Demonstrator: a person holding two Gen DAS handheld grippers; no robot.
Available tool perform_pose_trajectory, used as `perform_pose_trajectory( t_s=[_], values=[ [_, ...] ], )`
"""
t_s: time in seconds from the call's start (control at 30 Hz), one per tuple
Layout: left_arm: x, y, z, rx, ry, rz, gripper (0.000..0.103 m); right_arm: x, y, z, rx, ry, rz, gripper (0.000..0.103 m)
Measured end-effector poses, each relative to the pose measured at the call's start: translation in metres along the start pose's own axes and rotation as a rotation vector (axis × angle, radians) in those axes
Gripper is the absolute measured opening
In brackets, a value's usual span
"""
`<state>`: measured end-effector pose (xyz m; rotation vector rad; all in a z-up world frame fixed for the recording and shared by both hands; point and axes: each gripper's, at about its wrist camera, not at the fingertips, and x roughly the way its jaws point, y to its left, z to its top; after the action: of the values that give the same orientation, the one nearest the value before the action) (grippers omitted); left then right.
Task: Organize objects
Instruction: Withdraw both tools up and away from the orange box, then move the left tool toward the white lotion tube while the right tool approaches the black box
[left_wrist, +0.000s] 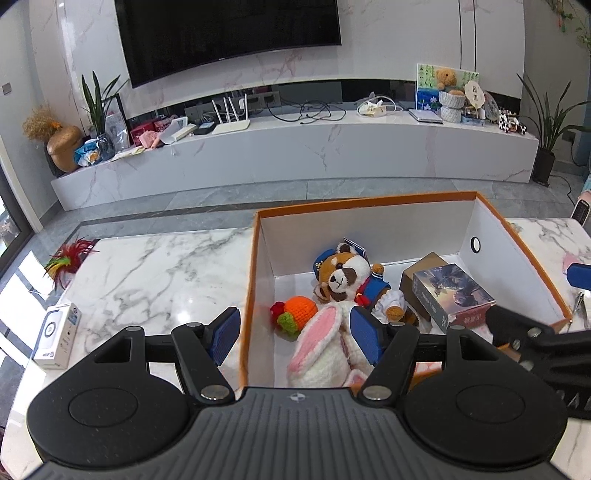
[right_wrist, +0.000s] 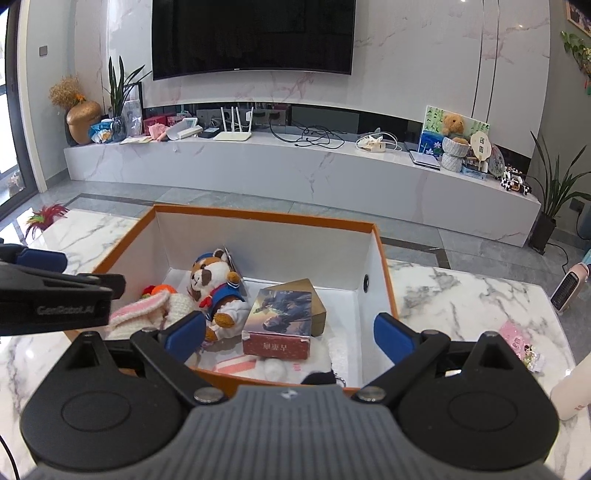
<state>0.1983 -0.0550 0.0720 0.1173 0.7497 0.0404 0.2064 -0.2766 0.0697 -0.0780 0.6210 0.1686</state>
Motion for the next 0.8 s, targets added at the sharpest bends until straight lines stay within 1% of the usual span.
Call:
perform_pose_trajectory(
  t_s=[0.1, 0.23, 0.33, 0.5, 0.57, 0.63, 0.73, 0.8],
  values=[
    [-0.011, 0.005, -0.006, -0.004, -0.007, 0.000, 0.077, -0.013, -0.007, 0.001, 0.029, -0.016, 0.028, 0.098],
    [-0.024, 0.006, -0.018, 0.040, -0.018, 0.014, 0.077, -0.031, -0.013, 0.000, 0.043, -0.039, 0.033, 0.098],
    [-0.029, 0.009, -0.033, 0.059, -0.014, -0.001, 0.077, -0.042, -0.017, -0.005, 0.049, -0.045, 0.037, 0.099],
    [-0.025, 0.018, -0.060, 0.034, 0.035, -0.048, 0.077, -0.053, -0.021, -0.023, 0.067, -0.025, 0.073, 0.099],
    [-0.018, 0.022, -0.068, 0.029, 0.056, -0.066, 0.077, -0.053, -0.021, -0.031, 0.072, -0.006, 0.096, 0.099],
    [-0.008, 0.028, -0.076, 0.014, 0.083, -0.104, 0.077, -0.053, -0.021, -0.037, 0.073, 0.008, 0.111, 0.099],
    [0.009, 0.034, -0.085, -0.027, 0.153, -0.156, 0.077, -0.051, -0.020, -0.044, 0.071, 0.027, 0.122, 0.099],
    [0.016, 0.037, -0.090, -0.062, 0.188, -0.168, 0.077, -0.046, -0.020, -0.048, 0.075, 0.042, 0.137, 0.099]
  ],
)
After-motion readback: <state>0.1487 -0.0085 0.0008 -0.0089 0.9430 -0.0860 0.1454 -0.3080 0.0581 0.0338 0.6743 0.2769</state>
